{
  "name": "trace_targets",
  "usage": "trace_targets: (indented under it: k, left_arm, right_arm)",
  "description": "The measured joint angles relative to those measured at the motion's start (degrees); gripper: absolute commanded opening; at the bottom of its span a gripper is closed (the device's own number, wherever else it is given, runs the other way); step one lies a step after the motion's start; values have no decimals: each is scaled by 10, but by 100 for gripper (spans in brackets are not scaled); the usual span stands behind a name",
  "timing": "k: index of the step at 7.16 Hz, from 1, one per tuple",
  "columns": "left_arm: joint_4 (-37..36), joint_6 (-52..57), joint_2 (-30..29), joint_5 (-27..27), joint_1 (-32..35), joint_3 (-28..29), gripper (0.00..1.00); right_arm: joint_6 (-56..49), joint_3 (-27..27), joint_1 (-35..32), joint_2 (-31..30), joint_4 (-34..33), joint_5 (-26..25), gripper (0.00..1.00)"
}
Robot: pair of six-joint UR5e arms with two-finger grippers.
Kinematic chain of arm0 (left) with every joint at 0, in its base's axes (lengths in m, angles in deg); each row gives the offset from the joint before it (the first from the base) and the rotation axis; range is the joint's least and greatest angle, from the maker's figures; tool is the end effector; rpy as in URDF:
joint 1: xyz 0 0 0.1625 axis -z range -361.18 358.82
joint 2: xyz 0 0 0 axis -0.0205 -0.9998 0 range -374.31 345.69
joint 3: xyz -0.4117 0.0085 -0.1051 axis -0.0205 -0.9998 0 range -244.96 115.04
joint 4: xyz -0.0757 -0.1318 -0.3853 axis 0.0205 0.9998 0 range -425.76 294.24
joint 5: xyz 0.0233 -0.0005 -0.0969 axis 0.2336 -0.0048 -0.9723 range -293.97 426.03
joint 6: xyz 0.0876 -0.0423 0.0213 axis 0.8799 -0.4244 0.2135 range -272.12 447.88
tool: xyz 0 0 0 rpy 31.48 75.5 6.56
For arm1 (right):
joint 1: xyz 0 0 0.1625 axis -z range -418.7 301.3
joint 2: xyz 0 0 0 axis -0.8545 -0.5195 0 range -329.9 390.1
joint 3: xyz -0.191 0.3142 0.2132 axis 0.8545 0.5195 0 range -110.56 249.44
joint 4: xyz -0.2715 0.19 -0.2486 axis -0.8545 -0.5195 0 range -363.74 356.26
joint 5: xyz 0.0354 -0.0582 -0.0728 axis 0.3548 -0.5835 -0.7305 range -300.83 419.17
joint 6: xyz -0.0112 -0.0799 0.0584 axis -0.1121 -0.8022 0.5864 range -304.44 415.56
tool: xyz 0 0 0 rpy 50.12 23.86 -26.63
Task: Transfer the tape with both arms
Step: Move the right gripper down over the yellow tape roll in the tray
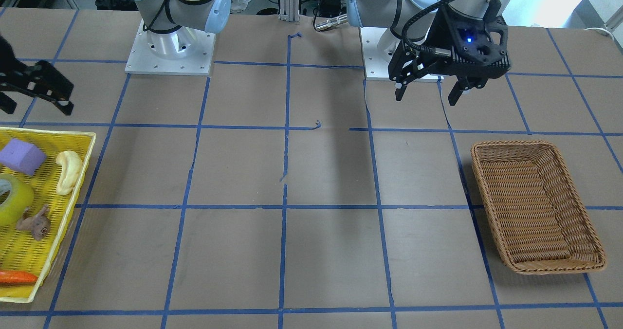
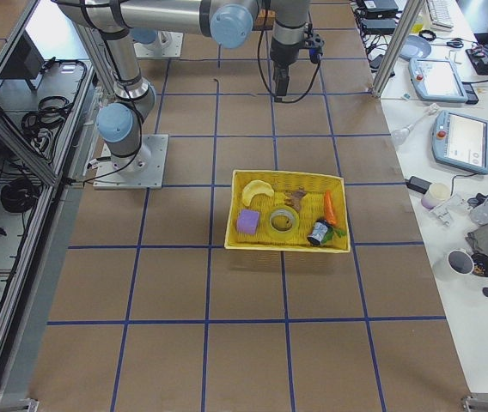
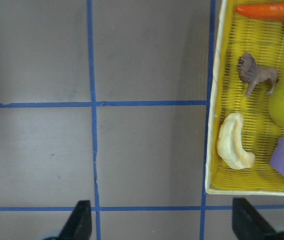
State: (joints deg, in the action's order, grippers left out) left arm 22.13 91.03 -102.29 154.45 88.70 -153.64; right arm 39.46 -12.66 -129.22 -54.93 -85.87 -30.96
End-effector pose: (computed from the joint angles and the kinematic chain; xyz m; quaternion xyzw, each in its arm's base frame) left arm -0.1349 -0.4854 0.5205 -0.0270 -0.9984 0.0480 0.0124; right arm -0.0477 -0.5339 0.4982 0.0294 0.9986 0.0413 0.0121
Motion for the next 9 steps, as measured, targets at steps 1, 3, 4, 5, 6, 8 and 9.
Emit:
trace_targets:
  k: [1,3,4,5,6,8,9]
  left_arm:
    - [0,0,0,0,0,0,100]
    - [0,0,0,0,0,1,100]
    - [0,0,0,0,0,1,100]
    - [0,0,0,0,0,1,100]
    - [0,0,0,0,0,1,100]
    - [0,0,0,0,-1,1,100]
    - [0,0,0,0,-1,1,100]
  right_arm:
    - [-10,1,53,22,12,-7,100]
    - [-25,-4,137,89,-26,-6,100]
    - [-81,-17,152,124,-80,1,100]
    - [-175,-43,158,148,-152,8,100]
    - [-270,-78,162,164,-230,12,100]
    - [-341,-122,164,189,-310,14,100]
    - [-361,-131,164,201,-329,14,78]
